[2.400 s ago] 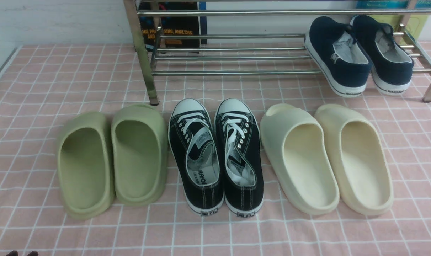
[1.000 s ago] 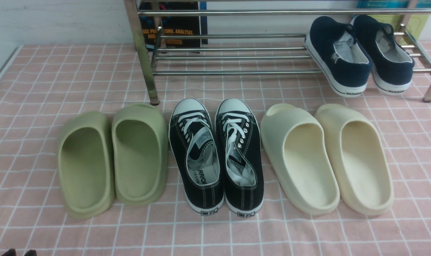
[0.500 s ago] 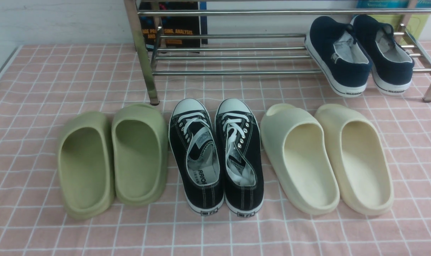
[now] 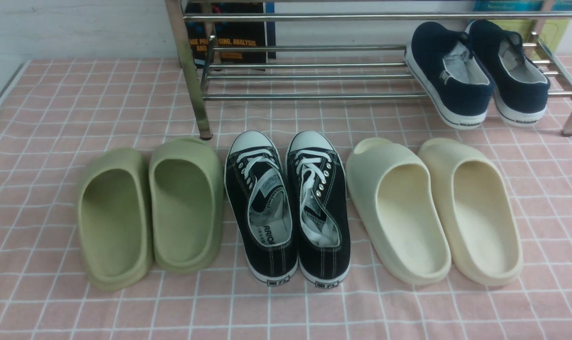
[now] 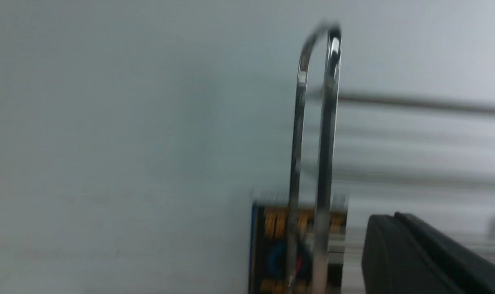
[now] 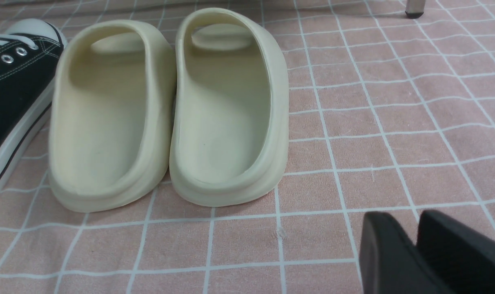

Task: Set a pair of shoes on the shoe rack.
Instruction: Use the left arm to grab the shoe closest to it

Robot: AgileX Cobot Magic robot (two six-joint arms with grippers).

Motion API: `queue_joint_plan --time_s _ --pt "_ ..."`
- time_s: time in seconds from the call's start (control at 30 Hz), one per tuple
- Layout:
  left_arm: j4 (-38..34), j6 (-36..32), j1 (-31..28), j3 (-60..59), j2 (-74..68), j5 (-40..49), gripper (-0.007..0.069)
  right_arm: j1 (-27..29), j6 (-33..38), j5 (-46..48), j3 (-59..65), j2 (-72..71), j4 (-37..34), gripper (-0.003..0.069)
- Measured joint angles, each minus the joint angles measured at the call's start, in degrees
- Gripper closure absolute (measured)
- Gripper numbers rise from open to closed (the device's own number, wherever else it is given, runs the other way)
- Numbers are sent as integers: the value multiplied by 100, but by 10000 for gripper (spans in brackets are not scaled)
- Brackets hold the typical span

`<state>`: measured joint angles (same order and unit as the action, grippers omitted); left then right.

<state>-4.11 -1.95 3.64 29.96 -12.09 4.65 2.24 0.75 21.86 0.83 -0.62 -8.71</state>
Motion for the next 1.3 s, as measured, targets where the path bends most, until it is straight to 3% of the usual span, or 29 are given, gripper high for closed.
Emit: queue_joint_plan --time_s 0.03,0.07,0.13,0.37,0.5,0.63,0.67,0.77,0.83,1.0,1.07,1.1,1.3 --pt "0 -49 0 39 0 0 617 0 0 0 0 0 0 524" --pt "0 -297 0 242 -594 653 622 0 0 0 0 0 0 524" --pt "-4 -437 0 333 -1285 1093 622 0 0 0 0 0 0 524" --pt "-863 -116 19 624 -3625 1736 622 0 0 0 0 0 0 519" --pt "-1653 -611 486 1610 -5053 2869 622 0 0 0 0 0 0 516" --pt "-1788 -958 1300 2291 -5927 3366 592 0 0 0 0 0 0 513" --pt "-1595 -977 1801 2597 -6415 3407 560 0 0 0 0 0 0 513" --pt "-965 -589 2423 2897 -6983 3356 495 0 0 0 0 0 0 509" --pt "-531 -195 2559 3006 -7213 3274 447 0 0 0 0 0 0 507" --pt "1151 1927 2758 3213 -7994 2720 197 0 0 0 0 0 0 501" --pt "1364 2180 2758 3225 -8106 2627 155 0 0 0 0 0 5 498" --pt "1638 2471 2758 3237 -8296 2446 98 0 0 0 0 0 5 495" --pt "1596 2677 2765 3250 -8728 2021 90 0 0 0 0 0 5 487"
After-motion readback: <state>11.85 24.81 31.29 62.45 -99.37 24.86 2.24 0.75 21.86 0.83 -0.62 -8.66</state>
